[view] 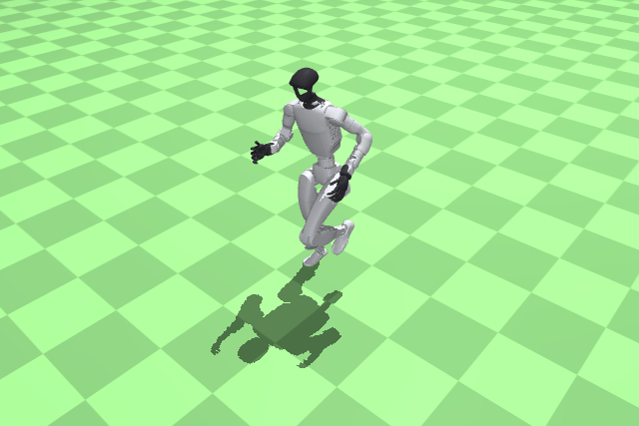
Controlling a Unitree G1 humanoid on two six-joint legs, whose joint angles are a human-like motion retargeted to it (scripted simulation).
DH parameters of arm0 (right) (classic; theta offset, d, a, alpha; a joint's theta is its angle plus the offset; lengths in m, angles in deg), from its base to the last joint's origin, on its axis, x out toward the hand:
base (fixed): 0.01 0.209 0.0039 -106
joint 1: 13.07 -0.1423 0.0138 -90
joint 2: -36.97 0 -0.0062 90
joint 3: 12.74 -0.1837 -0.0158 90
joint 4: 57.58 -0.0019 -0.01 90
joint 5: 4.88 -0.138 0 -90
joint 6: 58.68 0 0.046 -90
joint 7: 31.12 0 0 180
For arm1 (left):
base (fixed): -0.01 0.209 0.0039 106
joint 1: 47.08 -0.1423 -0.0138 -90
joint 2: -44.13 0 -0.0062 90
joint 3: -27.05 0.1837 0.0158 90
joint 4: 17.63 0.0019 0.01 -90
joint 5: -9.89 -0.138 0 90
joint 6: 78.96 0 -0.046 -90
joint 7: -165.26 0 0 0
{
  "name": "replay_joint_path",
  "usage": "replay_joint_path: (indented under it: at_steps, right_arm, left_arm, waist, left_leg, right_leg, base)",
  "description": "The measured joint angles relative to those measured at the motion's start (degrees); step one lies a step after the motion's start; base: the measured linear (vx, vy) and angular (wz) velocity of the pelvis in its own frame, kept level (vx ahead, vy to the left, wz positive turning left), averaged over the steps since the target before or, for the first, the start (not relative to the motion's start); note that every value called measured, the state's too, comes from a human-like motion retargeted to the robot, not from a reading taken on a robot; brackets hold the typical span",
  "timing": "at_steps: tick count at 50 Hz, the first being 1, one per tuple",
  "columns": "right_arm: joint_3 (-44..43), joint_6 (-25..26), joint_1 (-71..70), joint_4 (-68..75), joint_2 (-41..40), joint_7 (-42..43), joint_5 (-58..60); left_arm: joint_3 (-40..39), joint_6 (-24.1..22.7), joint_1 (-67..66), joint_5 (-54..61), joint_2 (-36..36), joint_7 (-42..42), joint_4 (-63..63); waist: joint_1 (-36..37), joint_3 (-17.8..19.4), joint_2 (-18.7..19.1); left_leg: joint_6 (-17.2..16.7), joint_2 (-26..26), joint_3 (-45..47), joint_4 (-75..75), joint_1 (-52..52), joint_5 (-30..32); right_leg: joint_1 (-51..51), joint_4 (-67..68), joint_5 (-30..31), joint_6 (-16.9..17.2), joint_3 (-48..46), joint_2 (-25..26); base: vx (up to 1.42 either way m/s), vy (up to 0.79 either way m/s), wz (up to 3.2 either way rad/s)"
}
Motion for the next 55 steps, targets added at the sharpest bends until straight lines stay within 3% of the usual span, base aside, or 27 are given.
replay_joint_path:
  at_steps: [2,5,7,9,10,13,15,17,18,20,23,26,28,30,31,32,35,38,40,42,45,48,50,52,55]
  right_arm:
    - [-3.0,-1.4,-7.1,-5.7,-2.0,0.1,1.3]
    - [-9.8,-4.0,-7.5,-16.7,-6.7,3.5,6.1]
    - [-12.1,-5.2,-2.1,-21.9,-8.4,4.5,10.0]
    - [-12.0,-5.3,5.3,-23.4,-7.4,3.4,14.0]
    - [-11.1,-5.0,9.2,-22.9,-6.4,2.4,16.3]
    - [-6.6,-2.7,19.3,-15.4,-2.4,-2.5,16.1]
    - [-4.1,-1.5,23.9,-7.6,-0.1,-3.8,14.8]
    - [-3.8,-1.4,28.2,0.7,1.7,-1.1,16.8]
    - [-4.6,-1.4,31.1,3.8,2.2,0.2,18.2]
    - [-7.3,-1.7,39.1,6.2,3.0,0.3,17.0]
    - [-11.7,-2.9,51.0,1.7,6.2,-3.0,11.6]
    - [-13.7,-2.5,56.8,-2.1,9.1,-8.1,9.3]
    - [-15.0,-1.3,57.1,-2.8,7.7,-11.5,8.7]
    - [-15.6,0.2,54.1,-2.2,3.8,-12.3,9.1]
    - [-15.4,1.2,50.6,-1.5,1.9,-11.2,8.8]
    - [-15.0,2.1,46.8,-0.8,0.3,-9.9,8.3]
    - [-12.6,1.9,31.3,1.5,-1.5,-3.8,5.4]
    - [-10.8,-0.8,13.0,1.4,0.7,2.8,3.6]
    - [-11.9,-1.8,3.2,-2.5,0.5,4.3,3.0]
    - [-13.4,-3.2,-0.7,-9.3,-1.8,5.0,4.2]
    - [-15.5,-4.7,1.4,-19.6,-4.3,5.0,8.1]
    - [-14.3,-4.8,9.8,-23.5,-4.5,0.2,9.2]
    - [-12.6,-4.3,15.8,-22.5,-3.5,-3.4,10.6]
    - [-11.9,-3.2,21.2,-18.4,-2.0,-6.4,10.6]
    - [-10.2,-0.8,27.2,-6.5,-2.2,-7.0,8.0]
  left_arm:
    - [-1.1,0.5,-10.5,1.6,-1.0,-2.8,0.7]
    - [-5.2,-2.1,-23.8,1.0,-6.9,-3.9,-6.3]
    - [-9.0,-3.5,-29.6,-0.1,-8.1,-5.1,-10.1]
    - [-11.6,-3.6,-31.9,0.2,-5.9,-7.7,-12.0]
    - [-12.1,-3.5,-31.5,0.2,-4.2,-8.8,-12.5]
    - [-10.9,-1.8,-21.2,-0.8,-1.8,-8.7,-13.1]
    - [-8.8,-1.7,-9.1,-1.6,-2.2,-5.4,-13.6]
    - [-5.8,-2.4,7.9,-4.0,-2.6,0.0,-13.5]
    - [-4.5,-2.6,17.4,-5.6,-2.8,2.5,-13.4]
    - [-4.0,-2.0,34.4,-10.2,-2.1,5.1,-13.5]
    - [-5.8,-3.1,47.9,-11.5,4.1,10.0,-15.8]
    - [-6.8,-5.6,43.8,-10.0,7.4,10.3,-23.5]
    - [-7.0,-6.0,35.7,-11.7,6.2,6.5,-28.1]
    - [-6.2,-5.5,26.9,-10.7,4.1,2.8,-29.9]
    - [-5.5,-4.8,23.2,-6.7,3.0,0.7,-29.0]
    - [-4.8,-4.0,19.8,-2.6,1.8,-1.3,-27.8]
    - [-2.8,-2.3,11.2,3.1,-1.0,-2.8,-19.0]
    - [-0.8,1.2,2.9,-1.8,0.7,2.4,-3.3]
    - [-0.1,3.0,-3.6,0.1,1.9,2.8,2.9]
    - [1.4,1.5,-9.8,0.6,-1.6,2.7,0.9]
    - [-0.1,-2.3,-18.0,-2.8,-11.1,-0.6,-8.5]
    - [-7.7,-3.6,-26.6,-2.0,-9.4,-6.4,-14.6]
    - [-11.5,-2.7,-27.2,-0.1,-3.5,-8.9,-16.5]
    - [-12.0,-1.3,-20.4,-1.5,0.7,-8.5,-16.3]
    - [-7.7,-1.0,-1.2,-4.4,3.4,-1.0,-12.2]
  waist:
    - [-0.6,-0.3,-0.1]
    - [1.6,-5.3,-4.6]
    - [3.5,-7.7,-7.2]
    - [4.7,-8.4,-6.8]
    - [5.1,-8.0,-6.0]
    - [4.6,-5.7,1.1]
    - [1.2,-4.5,3.5]
    - [-3.9,-3.2,3.1]
    - [-6.7,-2.4,2.5]
    - [-9.5,-2.0,1.8]
    - [-8.5,-5.3,3.8]
    - [-7.5,-8.6,5.8]
    - [-7.9,-8.8,5.0]
    - [-8.6,-7.5,0.8]
    - [-8.3,-6.4,-1.8]
    - [-7.7,-5.3,-3.8]
    - [-3.8,-0.7,-4.2]
    - [-1.9,3.5,1.0]
    - [-2.3,3.3,2.1]
    - [-3.0,0.6,1.2]
    - [-1.3,-4.4,-2.2]
    - [2.0,-6.5,-4.2]
    - [3.2,-4.9,-1.3]
    - [2.5,-4.9,2.7]
    - [-3.9,-5.2,2.8]
  left_leg:
    - [-0.1,-2.0,-1.8,-0.5,-3.4,0.8]
    - [5.6,-0.1,0.9,-12.1,-2.4,4.8]
    - [6.9,0.7,4.0,-27.7,5.5,8.4]
    - [4.9,0.5,5.2,-48.6,17.7,12.2]
    - [3.1,0.2,5.1,-61.0,25.0,14.9]
    - [-2.8,5.2,2.3,-96.3,46.3,21.3]
    - [-4.2,7.6,1.3,-108.2,53.2,15.6]
    - [-0.9,6.6,-1.5,-110.5,54.1,4.5]
    - [2.3,5.4,-4.0,-108.6,52.7,0.3]
    - [7.5,3.6,-8.1,-104.4,49.4,-2.6]
    - [6.4,4.5,-7.9,-100.6,43.7,2.3]
    - [4.0,5.7,-7.5,-106.5,44.8,14.5]
    - [3.2,2.9,-11.0,-104.6,44.4,20.4]
    - [4.5,-4.5,-12.9,-89.3,39.1,18.4]
    - [5.7,-7.3,-9.7,-76.0,33.6,14.7]
    - [7.0,-8.7,-6.2,-62.5,27.9,11.0]
    - [9.0,-1.4,2.6,-24.1,11.3,2.0]
    - [3.8,1.2,-2.2,-3.5,-1.9,0.2]
    - [1.2,-2.6,-4.8,-0.4,-7.9,0.8]
    - [2.9,-5.1,-4.7,-5.8,-8.6,1.4]
    - [7.0,-3.3,-0.7,-23.9,-0.1,2.9]
    - [4.5,-1.1,3.9,-55.7,20.2,7.1]
    - [1.4,3.0,6.8,-81.0,37.4,13.4]
    - [-1.2,8.3,10.5,-100.0,48.6,17.1]
    - [-1.2,8.6,8.9,-111.2,52.9,6.0]
  right_leg:
    - [-2.6,2.5,1.5,-1.0,0.3,0.8]
    - [-7.0,1.2,10.0,2.3,0.3,-0.6]
    - [-7.2,-2.0,19.0,5.5,0.1,-2.1]
    - [-7.1,-0.4,23.0,6.1,-1.6,-1.6]
    - [-7.2,3.0,22.5,5.6,-2.9,-0.8]
    - [-19.3,43.1,8.7,3.4,-7.4,7.1]
    - [-29.4,70.2,0.5,1.2,-11.2,8.3]
    - [-37.3,90.0,-5.6,1.0,-13.1,5.6]
    - [-40.2,96.8,-7.4,2.2,-13.2,4.0]
    - [-44.2,103.3,-10.0,3.2,-11.7,4.6]
    - [-47.5,96.2,-6.3,3.4,-8.5,10.0]
    - [-40.5,74.5,3.4,2.3,-7.8,12.0]
    - [-30.2,53.5,12.5,4.1,-6.8,10.9]
    - [-17.8,29.6,22.2,8.0,-1.8,7.5]
    - [-13.0,20.4,23.6,9.2,0.8,4.6]
    - [-9.0,13.0,23.0,9.6,2.6,2.0]
    - [-3.8,7.2,5.5,5.3,1.3,-0.8]
    - [-5.2,11.3,-5.6,-1.6,0.6,2.8]
    - [-10.5,18.2,-7.1,-1.7,0.4,3.6]
    - [-10.9,14.0,-2.8,-0.5,-0.9,2.6]
    - [-8.8,3.1,9.5,3.9,-2.1,0.3]
    - [-6.2,-0.6,19.6,6.8,-1.3,-0.2]
    - [-6.1,8.4,16.9,4.3,-2.6,3.8]
    - [-16.4,37.4,6.3,1.0,-6.5,8.7]
    - [-33.0,79.4,-4.8,0.4,-12.5,6.4]
  base:
    - [-0.03,0.0,-0.02]
    - [0.15,-0.03,0.01]
    - [0.18,0.03,-0.74]
    - [0.13,0.1,-1.48]
    - [0.1,0.12,-1.8]
    - [0.08,0.12,-1.18]
    - [-0.04,0.13,0.44]
    - [-0.11,0.11,1.55]
    - [-0.12,0.05,1.89]
    - [-0.11,-0.01,1.49]
    - [0.0,-0.03,0.14]
    - [0.1,-0.04,-0.27]
    - [0.08,-0.06,0.64]
    - [0.01,-0.07,1.05]
    - [-0.05,-0.07,0.82]
    - [-0.1,-0.07,0.42]
    - [-0.18,-0.08,-0.23]
    - [-0.21,-0.02,-0.45]
    - [-0.09,0.07,0.11]
    - [0.07,0.05,0.8]
    - [0.2,0.02,0.41]
    - [0.21,0.1,-1.17]
    - [0.12,0.15,-1.58]
    - [0.01,0.14,-0.68]
    - [-0.08,0.11,0.98]
